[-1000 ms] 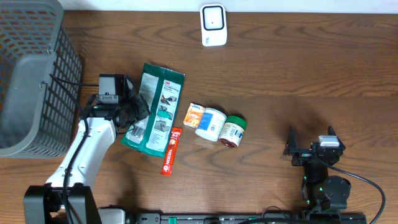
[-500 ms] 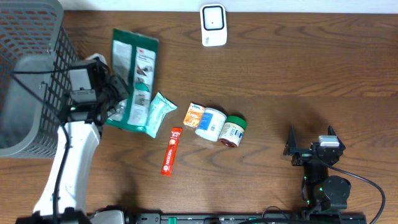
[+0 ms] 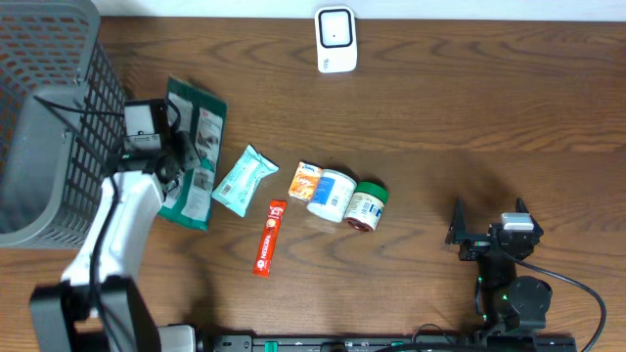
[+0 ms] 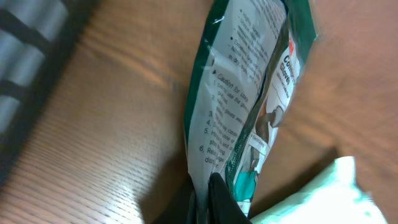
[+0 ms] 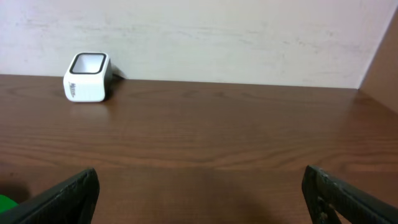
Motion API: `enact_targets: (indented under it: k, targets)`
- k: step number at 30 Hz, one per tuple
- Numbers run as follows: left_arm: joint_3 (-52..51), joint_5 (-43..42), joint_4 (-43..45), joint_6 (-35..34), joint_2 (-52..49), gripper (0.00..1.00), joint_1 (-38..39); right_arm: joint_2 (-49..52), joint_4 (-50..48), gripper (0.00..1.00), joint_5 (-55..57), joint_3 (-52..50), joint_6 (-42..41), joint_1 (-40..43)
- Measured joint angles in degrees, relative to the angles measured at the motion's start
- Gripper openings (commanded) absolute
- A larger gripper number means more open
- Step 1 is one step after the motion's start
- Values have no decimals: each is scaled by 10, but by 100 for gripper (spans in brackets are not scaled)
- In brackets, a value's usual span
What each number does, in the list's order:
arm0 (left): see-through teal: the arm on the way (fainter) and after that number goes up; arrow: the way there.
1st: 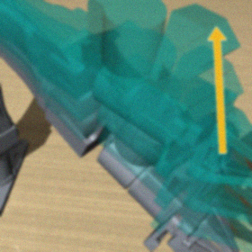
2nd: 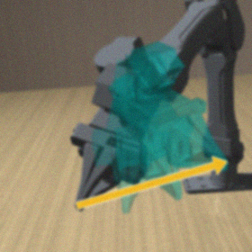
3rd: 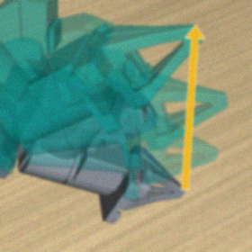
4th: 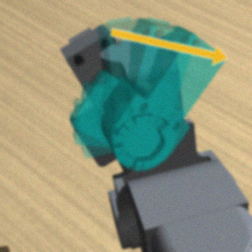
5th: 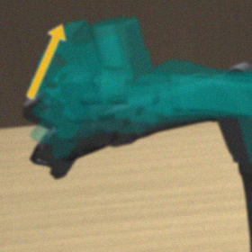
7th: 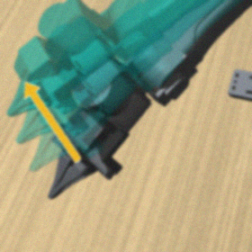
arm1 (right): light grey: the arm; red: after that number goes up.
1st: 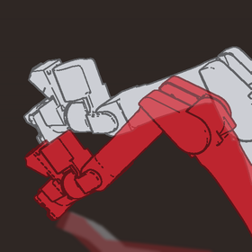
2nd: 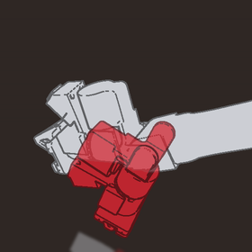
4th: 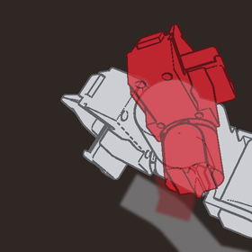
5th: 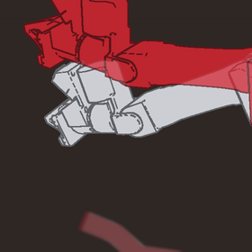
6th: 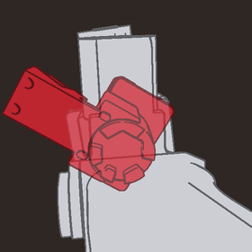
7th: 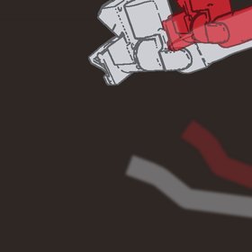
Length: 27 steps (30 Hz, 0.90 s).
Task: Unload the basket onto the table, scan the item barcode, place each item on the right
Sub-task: 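Lower the 3M packet onto the table left of the wipes, release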
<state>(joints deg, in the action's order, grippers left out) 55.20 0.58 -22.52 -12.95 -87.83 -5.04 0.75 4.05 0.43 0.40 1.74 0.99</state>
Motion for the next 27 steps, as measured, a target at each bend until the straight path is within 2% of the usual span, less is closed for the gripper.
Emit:
enact_targets:
  k: [6,12,17,20,27]
  targets:
    - [-3,-32,-18,6,-65,7,23,0,0,99,0,0,0,0]
    - [-4,-111,-26,8,-72,7,69,0,0,99,0,0,0,0]
    - [-4,-136,-28,8,-72,7,98,0,0,99,0,0,0,0]
    - [-4,-120,-28,3,-72,7,104,0,0,99,0,0,0,0]
    - [-4,-7,-24,-23,-72,8,103,0,0,99,0,0,0,0]
